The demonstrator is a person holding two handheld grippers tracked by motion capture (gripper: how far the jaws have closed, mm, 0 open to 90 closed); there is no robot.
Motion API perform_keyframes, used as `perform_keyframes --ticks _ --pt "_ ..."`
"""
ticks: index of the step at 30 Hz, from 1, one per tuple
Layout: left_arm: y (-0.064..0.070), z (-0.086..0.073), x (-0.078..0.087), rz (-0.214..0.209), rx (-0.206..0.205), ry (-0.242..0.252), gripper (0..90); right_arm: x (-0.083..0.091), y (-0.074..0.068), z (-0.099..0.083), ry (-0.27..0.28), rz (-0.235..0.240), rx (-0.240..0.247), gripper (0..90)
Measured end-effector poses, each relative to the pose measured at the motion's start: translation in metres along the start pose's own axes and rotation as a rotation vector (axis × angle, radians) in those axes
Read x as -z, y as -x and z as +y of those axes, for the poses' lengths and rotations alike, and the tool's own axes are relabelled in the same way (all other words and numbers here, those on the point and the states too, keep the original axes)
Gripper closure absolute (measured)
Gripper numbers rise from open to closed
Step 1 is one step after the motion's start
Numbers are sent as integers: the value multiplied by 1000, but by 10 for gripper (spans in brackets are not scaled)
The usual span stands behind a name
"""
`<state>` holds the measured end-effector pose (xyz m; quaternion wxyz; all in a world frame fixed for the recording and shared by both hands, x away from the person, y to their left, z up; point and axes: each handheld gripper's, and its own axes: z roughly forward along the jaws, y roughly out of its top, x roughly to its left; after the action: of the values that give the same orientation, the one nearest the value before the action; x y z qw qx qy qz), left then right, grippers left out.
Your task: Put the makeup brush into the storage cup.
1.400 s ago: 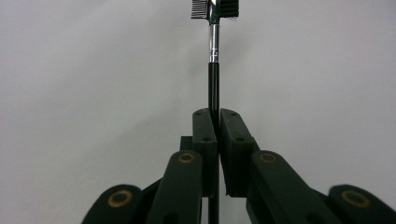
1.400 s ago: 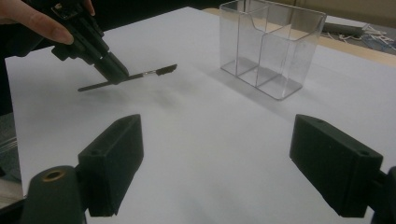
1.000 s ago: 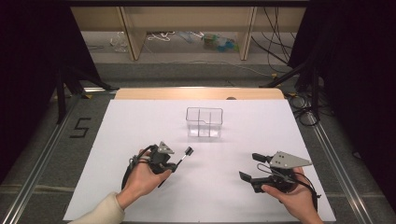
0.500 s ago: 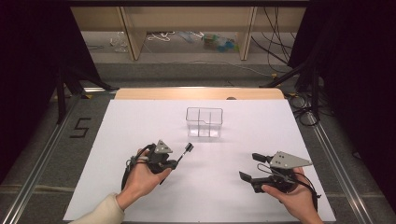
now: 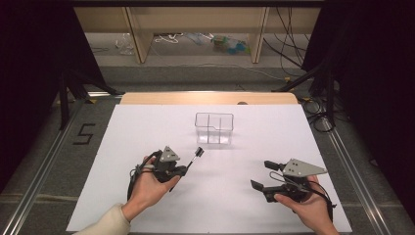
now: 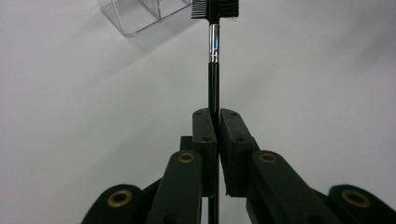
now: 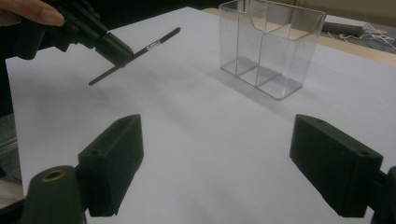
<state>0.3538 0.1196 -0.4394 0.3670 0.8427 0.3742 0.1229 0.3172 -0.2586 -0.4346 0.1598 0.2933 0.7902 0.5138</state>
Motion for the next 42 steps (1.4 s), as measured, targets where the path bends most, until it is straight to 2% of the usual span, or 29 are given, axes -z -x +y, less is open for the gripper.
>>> perform_keyframes --ticks 11,12,15,17,19,20,25,31,35,36,38,42 --pt "-1 1 3 -1 -24 23 855 0 0 0 -1 0 0 186" --pt "1 1 2 6 -8 34 855 0 0 0 -1 0 0 186" --pt "0 1 3 2 -22 38 855 0 0 0 -4 1 -4 186" --pt "1 1 3 5 -11 57 855 0 0 0 -3 2 -3 186" --pt "0 2 6 4 -43 51 855 0 0 0 -5 3 -5 186" --pt "1 2 5 5 -25 71 855 0 0 0 -3 3 -4 186" --pt "2 2 5 2 -5 104 855 0 0 0 -4 2 -4 186" --pt "1 2 6 1 -16 112 855 0 0 0 -5 2 -6 186" --pt "1 2 7 1 -15 125 855 0 0 0 -5 4 -8 186" --pt "2 2 7 -2 -1 135 855 0 0 0 -4 4 -7 186" --pt "1 3 8 0 -16 147 855 0 0 0 -5 4 -8 187" --pt "1 3 9 1 -6 155 855 0 0 0 -4 7 -8 187"
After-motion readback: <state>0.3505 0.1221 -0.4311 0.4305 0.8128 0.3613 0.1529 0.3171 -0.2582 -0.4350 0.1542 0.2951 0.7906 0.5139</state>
